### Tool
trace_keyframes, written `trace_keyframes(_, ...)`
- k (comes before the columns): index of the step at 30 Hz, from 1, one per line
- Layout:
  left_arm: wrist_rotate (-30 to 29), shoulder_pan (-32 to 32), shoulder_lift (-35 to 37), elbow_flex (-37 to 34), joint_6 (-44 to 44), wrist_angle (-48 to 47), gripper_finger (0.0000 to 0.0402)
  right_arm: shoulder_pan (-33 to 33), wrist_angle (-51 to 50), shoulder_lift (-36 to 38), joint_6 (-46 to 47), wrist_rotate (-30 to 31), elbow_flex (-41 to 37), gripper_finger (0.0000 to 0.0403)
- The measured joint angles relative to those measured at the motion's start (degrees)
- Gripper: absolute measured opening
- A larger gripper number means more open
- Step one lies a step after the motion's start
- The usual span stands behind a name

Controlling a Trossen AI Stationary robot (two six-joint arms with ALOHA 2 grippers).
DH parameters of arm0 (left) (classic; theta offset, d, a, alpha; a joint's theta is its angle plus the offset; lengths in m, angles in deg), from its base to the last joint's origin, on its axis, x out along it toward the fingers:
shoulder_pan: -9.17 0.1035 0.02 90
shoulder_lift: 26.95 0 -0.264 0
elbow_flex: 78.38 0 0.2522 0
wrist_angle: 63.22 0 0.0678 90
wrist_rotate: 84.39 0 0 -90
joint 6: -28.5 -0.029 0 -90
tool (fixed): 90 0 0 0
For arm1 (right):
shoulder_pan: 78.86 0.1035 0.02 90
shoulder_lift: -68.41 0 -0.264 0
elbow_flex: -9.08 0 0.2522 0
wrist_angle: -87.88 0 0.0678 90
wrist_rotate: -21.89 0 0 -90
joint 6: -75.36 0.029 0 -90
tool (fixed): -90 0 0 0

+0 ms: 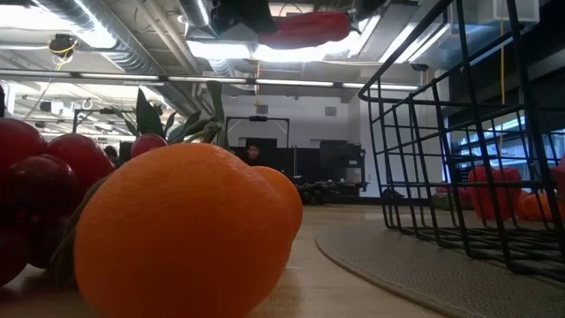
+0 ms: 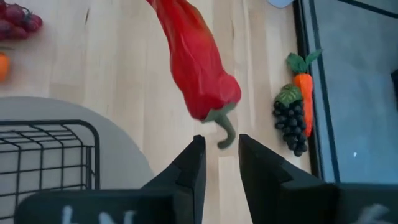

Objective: Build produce basket
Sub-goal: Put the center pepper into the wire basket

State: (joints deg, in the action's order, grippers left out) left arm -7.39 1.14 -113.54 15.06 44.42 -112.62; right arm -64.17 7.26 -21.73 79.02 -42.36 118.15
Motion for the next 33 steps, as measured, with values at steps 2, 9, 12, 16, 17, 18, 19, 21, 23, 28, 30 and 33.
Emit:
trace_keyframes(2,0.0,0.0,0.0,0.0,0.0,0.0,0.0004,-0.73,0.52,-0.59,-1.29,-0.14,0.0,0.008)
trace_keyframes(9,0.0,0.0,0.0,0.0,0.03,0.0,0.0004,-2.74,0.58,-2.47,-2.87,-0.14,0.0,0.008)
trace_keyframes(12,-0.04,0.0,0.0,0.0,0.04,0.0,0.0004,-3.42,0.59,-3.04,-2.91,-0.16,0.0,0.008)
trace_keyframes(16,-0.08,0.02,0.0,0.0,0.07,0.0,0.0004,-3.99,0.72,-3.35,-4.2,-0.79,0.0,0.008)
trace_keyframes(17,-0.08,0.02,0.0,0.0,0.07,-0.01,0.0004,-3.99,0.96,-3.34,-4.35,-0.91,0.0,0.008)
trace_keyframes(18,-0.08,0.02,0.0,0.0,0.07,-0.02,0.0004,-3.99,1.17,-3.33,-4.35,-0.94,0.0,0.0078)
trace_keyframes(19,-0.07,0.02,0.0,0.0,0.07,-0.02,0.0004,-3.99,1.21,-3.33,-4.35,-0.95,0.0,0.0075)
trace_keyframes(21,-0.09,0.02,0.0,0.0,0.09,-0.02,0.0004,-3.99,1.21,-3.33,-4.37,-0.99,0.0,0.0063)
trace_keyframes(23,-0.05,0.02,0.0,0.0,0.09,-0.02,0.0004,-3.99,1.23,-3.31,-4.38,-1.4,0.0,0.0046)
trace_keyframes(28,-0.07,0.02,0.0,0.0,0.22,-0.23,0.0004,-3.99,1.23,-3.31,-5.04,-1.95,0.0,0.0006)
trace_keyframes(30,-0.04,0.11,0.0,0.0,0.21,-0.24,0.0004,-3.99,1.23,-3.31,-5.47,-1.96,0.0,0.0006)
trace_keyframes(33,0.05,0.26,0.0,0.0,0.37,-0.24,0.0007,-4.01,1.29,-3.31,-5.5,-2.77,0.0,0.0003)
